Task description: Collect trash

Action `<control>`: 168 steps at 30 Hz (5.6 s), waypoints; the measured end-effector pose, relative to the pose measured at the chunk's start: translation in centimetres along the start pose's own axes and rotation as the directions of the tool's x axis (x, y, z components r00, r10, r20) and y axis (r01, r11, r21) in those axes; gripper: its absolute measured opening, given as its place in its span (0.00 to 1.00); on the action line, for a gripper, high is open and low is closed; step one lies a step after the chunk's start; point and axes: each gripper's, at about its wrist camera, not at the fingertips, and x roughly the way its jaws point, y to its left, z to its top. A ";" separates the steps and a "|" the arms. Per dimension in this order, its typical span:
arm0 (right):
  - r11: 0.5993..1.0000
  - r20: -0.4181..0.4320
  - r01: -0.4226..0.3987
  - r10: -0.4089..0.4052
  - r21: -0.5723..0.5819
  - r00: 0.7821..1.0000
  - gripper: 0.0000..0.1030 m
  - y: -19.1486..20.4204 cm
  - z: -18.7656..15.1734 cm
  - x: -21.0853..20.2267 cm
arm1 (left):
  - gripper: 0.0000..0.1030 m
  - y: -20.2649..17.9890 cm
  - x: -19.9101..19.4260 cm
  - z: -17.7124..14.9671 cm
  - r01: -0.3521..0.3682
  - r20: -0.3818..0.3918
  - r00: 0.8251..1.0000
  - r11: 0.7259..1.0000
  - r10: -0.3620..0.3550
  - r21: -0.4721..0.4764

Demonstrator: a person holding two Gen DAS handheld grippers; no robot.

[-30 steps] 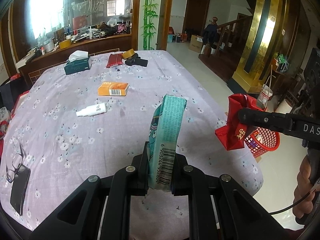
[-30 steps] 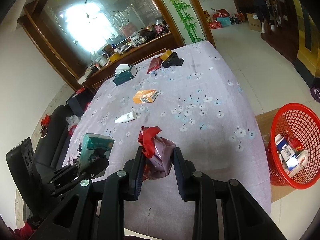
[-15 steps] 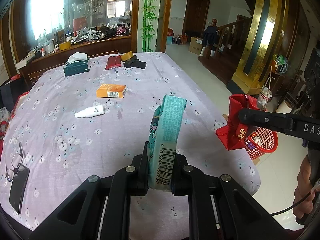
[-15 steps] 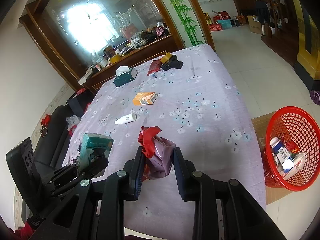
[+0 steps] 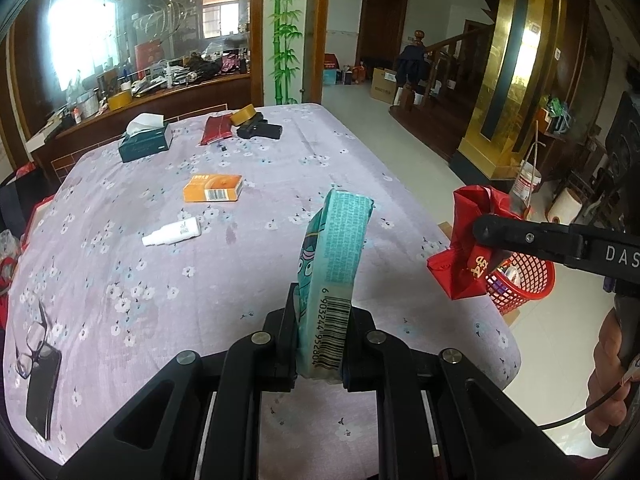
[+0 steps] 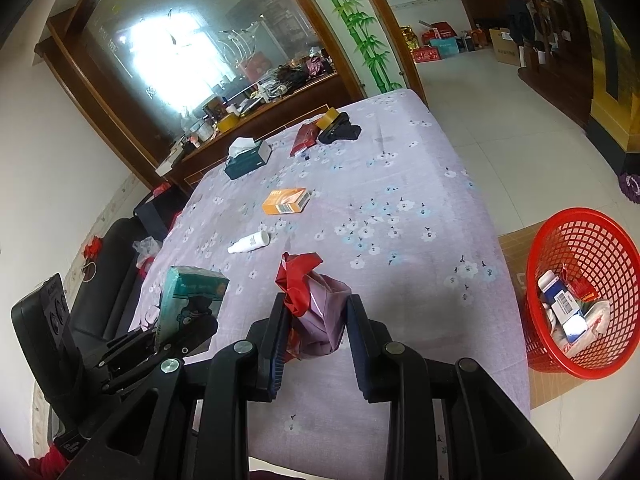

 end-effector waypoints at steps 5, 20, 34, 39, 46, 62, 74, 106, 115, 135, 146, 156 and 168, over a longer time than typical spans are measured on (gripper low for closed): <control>1.000 0.015 0.001 -0.002 0.019 1.000 0.30 -0.5 0.0 -0.5 | 0.14 -0.7 0.3 0.4 0.006 -0.004 1.000 1.000 -0.006 0.029; 0.997 0.041 0.023 -0.026 0.070 0.999 0.30 -2.8 0.0 -1.8 | 0.13 -2.8 1.5 1.0 0.035 -0.014 0.999 0.996 -0.034 0.083; 0.987 0.079 0.063 -0.075 0.147 0.994 0.30 -6.7 0.2 -4.1 | 0.13 -6.5 3.1 2.3 0.085 -0.025 0.996 0.985 -0.082 0.152; 0.973 0.097 0.106 -0.128 0.207 0.987 0.30 -9.6 0.4 -5.6 | 0.14 -9.3 4.1 3.3 0.135 -0.038 0.991 0.971 -0.130 0.196; 0.940 0.114 0.180 -0.220 0.289 0.969 0.30 -14.6 0.9 -8.6 | 0.14 -15.0 6.4 4.8 0.238 -0.068 0.971 0.937 -0.228 0.257; 0.874 0.055 0.311 -0.355 0.373 0.933 0.50 -24.5 2.5 -10.8 | 0.38 -26.0 14.1 6.8 0.397 -0.191 0.915 0.880 -0.356 0.262; 0.904 0.060 0.228 -0.266 0.361 0.962 0.55 -24.8 3.1 -10.8 | 0.42 -23.2 13.8 7.4 0.335 -0.168 0.937 0.926 -0.307 0.173; 0.994 -0.083 -0.103 0.099 -0.043 0.992 0.55 -2.7 0.0 -2.1 | 0.52 14.2 11.1 4.6 -0.128 -0.140 0.983 0.988 0.115 -0.086; 1.000 -0.115 -0.017 0.016 -0.006 0.993 0.55 0.1 -0.4 1.3 | 0.52 21.2 17.4 6.4 -0.043 -0.188 0.981 0.999 0.037 -0.030; 0.997 -0.169 0.073 -0.072 0.002 0.983 0.55 3.1 1.3 5.9 | 0.29 20.2 22.0 5.4 0.178 -0.289 0.947 0.977 -0.137 0.120; 0.989 -0.213 0.029 -0.060 -0.144 0.975 0.55 6.6 5.3 11.7 | 0.28 20.8 23.0 5.2 0.031 -0.272 0.960 0.992 -0.064 -0.125; 0.920 -0.286 -0.029 -0.092 -0.392 0.954 0.62 8.6 11.7 23.6 | 0.28 21.9 13.9 1.4 0.009 -0.134 0.990 0.981 -0.035 -0.191; 0.844 -0.365 -0.103 -0.114 -0.526 0.924 0.74 10.6 15.8 39.1 | 0.28 23.0 9.1 -2.5 -0.063 -0.129 0.991 0.971 0.034 -0.232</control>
